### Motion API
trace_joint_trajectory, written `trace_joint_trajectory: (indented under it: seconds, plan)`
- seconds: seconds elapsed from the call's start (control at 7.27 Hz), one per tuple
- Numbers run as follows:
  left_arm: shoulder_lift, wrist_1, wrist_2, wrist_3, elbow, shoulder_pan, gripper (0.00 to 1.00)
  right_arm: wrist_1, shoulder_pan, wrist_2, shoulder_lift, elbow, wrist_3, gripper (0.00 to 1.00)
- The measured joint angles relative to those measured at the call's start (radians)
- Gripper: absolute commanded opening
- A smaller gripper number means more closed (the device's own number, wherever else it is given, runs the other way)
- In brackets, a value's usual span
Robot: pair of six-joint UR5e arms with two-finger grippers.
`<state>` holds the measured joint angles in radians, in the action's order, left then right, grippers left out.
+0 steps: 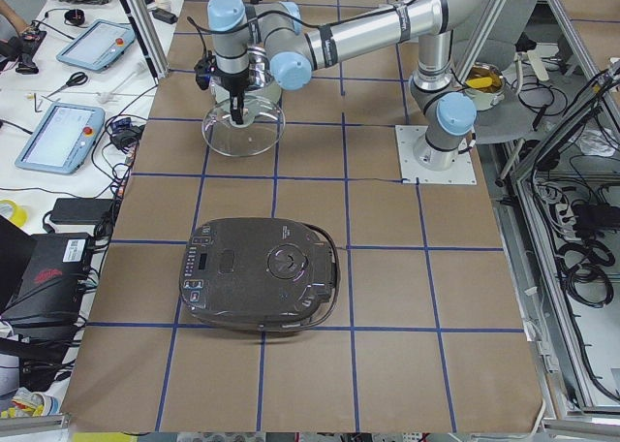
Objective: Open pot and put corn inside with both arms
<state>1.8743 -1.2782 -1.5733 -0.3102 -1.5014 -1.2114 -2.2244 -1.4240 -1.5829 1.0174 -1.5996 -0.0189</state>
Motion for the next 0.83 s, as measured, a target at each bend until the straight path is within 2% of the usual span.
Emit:
trace_joint_trajectory:
  seconds: [0.14, 0.28, 0.41, 0.55, 0.69, 0.83]
  plan:
    - [0.008, 0.085, 0.008, -0.038, -0.064, 0.045, 0.26, -0.015, 0.0, 0.009, -0.025, 0.01, 0.001, 1.0]
    - [0.012, 0.177, 0.022, -0.054, -0.146, 0.074, 0.26, -0.026, 0.0, 0.014, -0.047, 0.018, 0.001, 0.85]
    - [0.014, 0.279, 0.041, -0.065, -0.232, 0.088, 0.26, -0.043, 0.0, 0.016, -0.066, 0.022, 0.001, 0.44]
    - [0.021, 0.374, 0.051, -0.075, -0.293, 0.094, 0.27, -0.056, -0.001, 0.017, -0.077, 0.026, 0.002, 0.09]
    - [0.03, 0.423, 0.058, -0.079, -0.322, 0.095, 0.28, -0.062, 0.0, 0.018, -0.08, 0.035, 0.002, 0.0]
    - [0.04, 0.442, 0.063, -0.08, -0.336, 0.093, 0.28, -0.063, 0.0, 0.018, -0.079, 0.042, 0.002, 0.0]
